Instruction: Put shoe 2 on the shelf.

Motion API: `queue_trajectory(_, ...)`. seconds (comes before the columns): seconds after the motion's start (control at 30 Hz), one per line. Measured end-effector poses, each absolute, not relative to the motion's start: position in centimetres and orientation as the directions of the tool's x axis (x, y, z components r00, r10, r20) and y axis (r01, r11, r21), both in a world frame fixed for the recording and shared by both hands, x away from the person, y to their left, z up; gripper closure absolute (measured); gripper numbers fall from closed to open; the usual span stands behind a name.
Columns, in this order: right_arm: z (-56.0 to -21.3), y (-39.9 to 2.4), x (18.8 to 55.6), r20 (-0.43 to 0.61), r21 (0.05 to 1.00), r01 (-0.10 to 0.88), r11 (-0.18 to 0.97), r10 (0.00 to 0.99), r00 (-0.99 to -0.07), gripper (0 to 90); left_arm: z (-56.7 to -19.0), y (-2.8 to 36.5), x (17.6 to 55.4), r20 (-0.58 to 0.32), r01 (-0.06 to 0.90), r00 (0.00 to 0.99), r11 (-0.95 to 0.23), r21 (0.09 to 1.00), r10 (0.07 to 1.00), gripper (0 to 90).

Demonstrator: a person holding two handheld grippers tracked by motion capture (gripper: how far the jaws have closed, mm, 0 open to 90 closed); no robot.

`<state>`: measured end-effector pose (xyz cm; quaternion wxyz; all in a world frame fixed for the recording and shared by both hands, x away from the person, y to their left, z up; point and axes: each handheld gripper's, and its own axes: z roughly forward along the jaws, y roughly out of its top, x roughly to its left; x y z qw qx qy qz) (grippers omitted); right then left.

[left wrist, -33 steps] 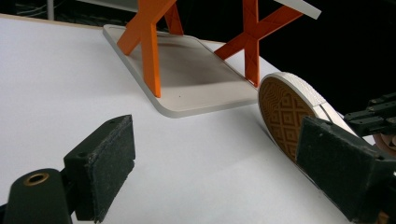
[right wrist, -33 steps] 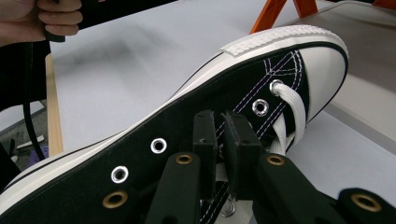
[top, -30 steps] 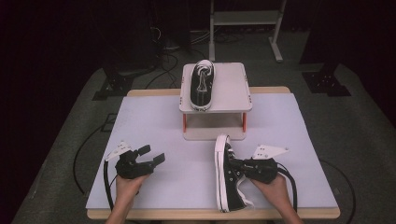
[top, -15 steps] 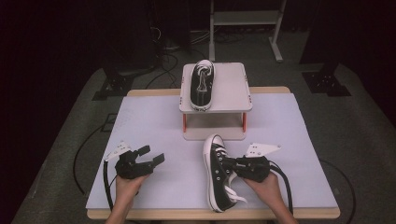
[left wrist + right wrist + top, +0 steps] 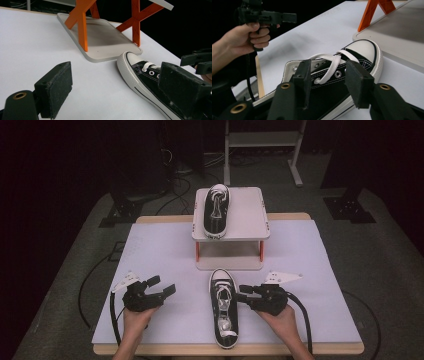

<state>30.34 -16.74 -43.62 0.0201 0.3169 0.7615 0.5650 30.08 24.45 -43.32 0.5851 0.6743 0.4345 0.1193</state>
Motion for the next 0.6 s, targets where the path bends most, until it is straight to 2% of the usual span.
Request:
queue_trajectory(0.4, -43.9, -16.2, 30.6, 0.480, 0.821, 0.570, 0.038, 0.494, -0.725, 39.2, -43.3, 24.6, 30.1, -0.348, 0.449, 0.590, 0.062, 0.892, 0.729, 11.7)
queue_trajectory(0.6, -44.1, -15.0, 30.4, 0.492, 0.804, 0.592, 0.054, 0.500, -0.713, 38.0, -43.3, 24.6, 30.0, -0.346, 0.447, 0.591, 0.061, 0.893, 0.728, 11.7)
